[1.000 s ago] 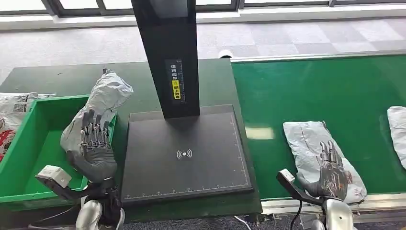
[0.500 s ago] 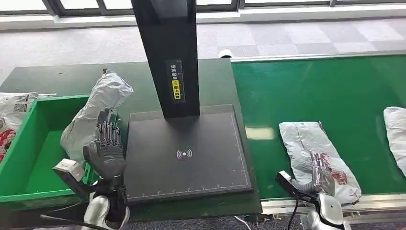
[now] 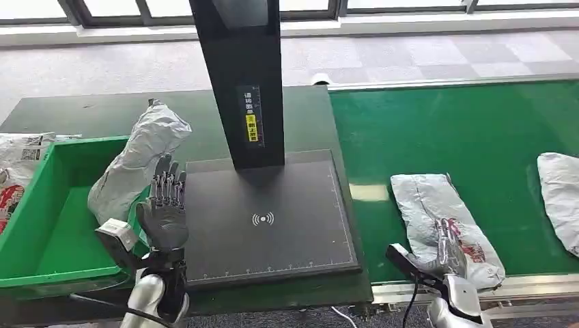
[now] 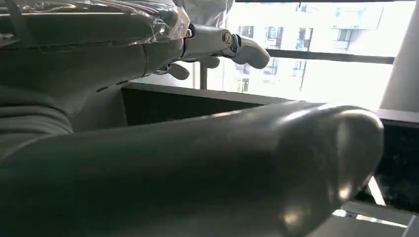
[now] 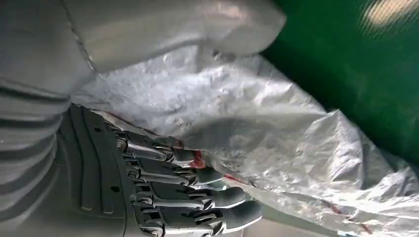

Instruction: Moved the parcel from conveyor to table for the left to box.

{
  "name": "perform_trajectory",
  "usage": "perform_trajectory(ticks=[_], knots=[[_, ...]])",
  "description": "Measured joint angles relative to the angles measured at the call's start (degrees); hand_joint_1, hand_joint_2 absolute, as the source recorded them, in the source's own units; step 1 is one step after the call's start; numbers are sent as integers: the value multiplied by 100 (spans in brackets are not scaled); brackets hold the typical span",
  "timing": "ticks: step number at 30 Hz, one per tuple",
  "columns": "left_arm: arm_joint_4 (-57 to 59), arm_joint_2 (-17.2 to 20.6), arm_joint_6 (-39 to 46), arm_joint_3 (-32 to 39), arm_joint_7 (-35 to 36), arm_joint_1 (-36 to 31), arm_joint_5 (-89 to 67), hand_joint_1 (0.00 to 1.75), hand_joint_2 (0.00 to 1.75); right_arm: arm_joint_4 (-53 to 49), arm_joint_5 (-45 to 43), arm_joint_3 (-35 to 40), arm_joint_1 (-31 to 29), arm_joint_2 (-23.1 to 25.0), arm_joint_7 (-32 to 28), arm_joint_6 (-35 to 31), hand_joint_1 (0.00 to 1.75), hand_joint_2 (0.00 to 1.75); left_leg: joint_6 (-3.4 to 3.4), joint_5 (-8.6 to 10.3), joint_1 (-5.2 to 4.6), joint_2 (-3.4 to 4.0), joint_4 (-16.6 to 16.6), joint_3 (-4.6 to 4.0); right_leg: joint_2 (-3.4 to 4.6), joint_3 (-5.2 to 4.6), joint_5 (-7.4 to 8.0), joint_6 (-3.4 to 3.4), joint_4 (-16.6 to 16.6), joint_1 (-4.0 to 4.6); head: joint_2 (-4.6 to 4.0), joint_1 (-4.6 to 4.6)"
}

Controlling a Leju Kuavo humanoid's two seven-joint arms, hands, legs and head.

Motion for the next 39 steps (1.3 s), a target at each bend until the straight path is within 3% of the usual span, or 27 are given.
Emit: perform_trajectory(ticks=[26,31,39], knots=[[205,26,11,-74,20,-62,-275,0,0,-732,-129,214,302,232,81,59,175,175,15,7,-1,-7,2,-24,-6,-20,5,7,-2,-1,0,0],[192,28,13,-74,20,-38,-317,0,0,-1094,-449,214,454,321,-53,-499,175,175,15,8,-2,-18,2,-43,-13,-31,5,8,0,-3,0,0],[101,26,92,-74,11,64,-382,0,0,-2377,-1348,275,700,596,-792,-1767,175,175,15,8,-1,-21,2,-53,-16,-44,5,8,2,-3,0,0]])
